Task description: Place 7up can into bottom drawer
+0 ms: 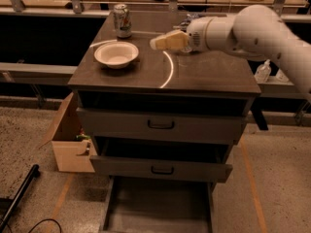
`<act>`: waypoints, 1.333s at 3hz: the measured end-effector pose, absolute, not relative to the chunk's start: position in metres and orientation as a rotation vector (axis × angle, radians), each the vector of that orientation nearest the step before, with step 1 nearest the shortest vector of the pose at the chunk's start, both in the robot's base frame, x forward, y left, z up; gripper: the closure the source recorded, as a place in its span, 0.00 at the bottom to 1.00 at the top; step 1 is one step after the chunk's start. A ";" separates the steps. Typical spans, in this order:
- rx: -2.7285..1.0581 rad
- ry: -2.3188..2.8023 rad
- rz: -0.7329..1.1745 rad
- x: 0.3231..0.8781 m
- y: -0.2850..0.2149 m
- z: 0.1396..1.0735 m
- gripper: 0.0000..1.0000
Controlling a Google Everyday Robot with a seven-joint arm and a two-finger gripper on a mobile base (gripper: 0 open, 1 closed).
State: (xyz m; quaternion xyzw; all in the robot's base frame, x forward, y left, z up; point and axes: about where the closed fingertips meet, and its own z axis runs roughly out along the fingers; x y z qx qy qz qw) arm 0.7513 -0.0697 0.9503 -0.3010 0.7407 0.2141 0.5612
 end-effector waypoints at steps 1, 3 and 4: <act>-0.644 1.613 0.486 0.812 -0.030 0.956 0.00; -0.612 1.482 0.393 0.906 0.026 0.977 0.00; -0.629 1.485 0.369 0.926 0.040 0.975 0.00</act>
Offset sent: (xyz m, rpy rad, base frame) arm 0.1896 0.0906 0.0381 0.0806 -0.3774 -0.1516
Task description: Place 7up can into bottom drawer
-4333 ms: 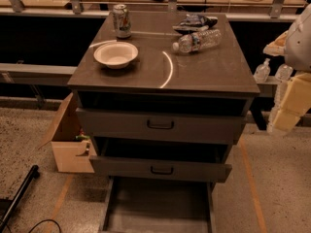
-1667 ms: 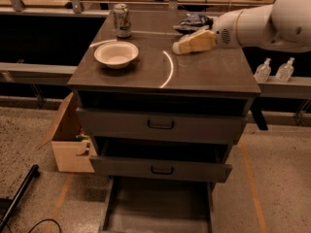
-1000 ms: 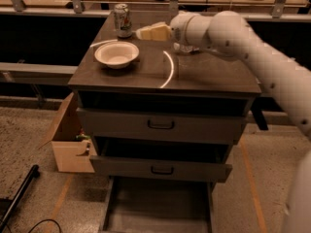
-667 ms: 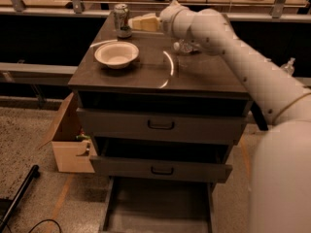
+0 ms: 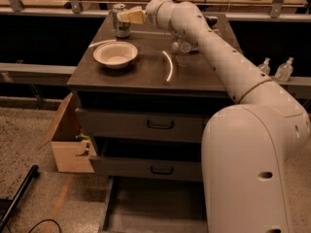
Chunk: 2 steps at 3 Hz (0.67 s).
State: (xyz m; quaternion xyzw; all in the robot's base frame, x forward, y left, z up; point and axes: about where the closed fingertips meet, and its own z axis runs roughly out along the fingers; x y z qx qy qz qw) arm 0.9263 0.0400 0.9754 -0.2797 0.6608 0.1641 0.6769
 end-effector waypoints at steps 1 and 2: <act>-0.618 1.497 0.358 0.924 0.041 0.976 0.00; -0.589 1.521 0.358 0.929 0.043 0.966 0.00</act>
Offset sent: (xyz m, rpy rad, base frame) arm 0.0096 0.0001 -0.0185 0.0246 0.0532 -0.0723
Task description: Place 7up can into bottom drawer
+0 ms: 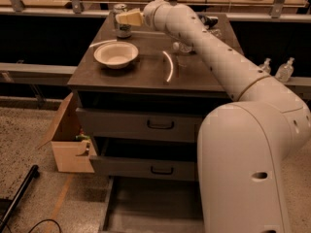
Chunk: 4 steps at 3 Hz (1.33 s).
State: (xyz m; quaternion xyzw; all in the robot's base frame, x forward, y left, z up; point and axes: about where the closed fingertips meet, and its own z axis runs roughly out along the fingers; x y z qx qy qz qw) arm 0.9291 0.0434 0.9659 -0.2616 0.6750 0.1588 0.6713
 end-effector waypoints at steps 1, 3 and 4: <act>-0.577 1.529 0.371 0.937 0.053 0.955 0.00; -0.610 1.563 0.407 0.940 0.067 0.931 0.00; -0.623 1.574 0.409 0.944 0.073 0.926 0.00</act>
Offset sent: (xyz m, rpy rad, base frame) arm 0.0124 0.0211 -0.0379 0.0100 0.0671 0.0350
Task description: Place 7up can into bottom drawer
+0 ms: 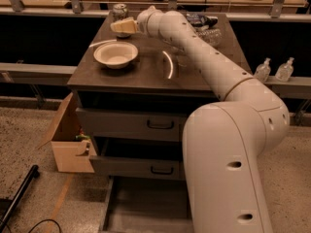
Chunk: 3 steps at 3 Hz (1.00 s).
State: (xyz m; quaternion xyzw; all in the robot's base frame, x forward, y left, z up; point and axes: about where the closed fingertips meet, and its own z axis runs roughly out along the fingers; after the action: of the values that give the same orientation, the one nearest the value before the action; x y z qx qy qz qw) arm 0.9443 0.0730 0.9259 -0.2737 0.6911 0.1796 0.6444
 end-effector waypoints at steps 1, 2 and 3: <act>-0.622 1.579 0.415 0.954 0.082 0.921 0.00; -0.623 1.579 0.424 0.961 0.093 0.919 0.00; -0.620 1.578 0.427 0.970 0.103 0.916 0.00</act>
Offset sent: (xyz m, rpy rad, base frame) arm 0.0348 0.0310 -0.0046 0.0142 0.0087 0.0137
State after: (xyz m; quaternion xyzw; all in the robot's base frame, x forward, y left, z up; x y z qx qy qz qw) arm 0.9699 0.1030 0.9156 -0.2719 0.6923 0.1874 0.6416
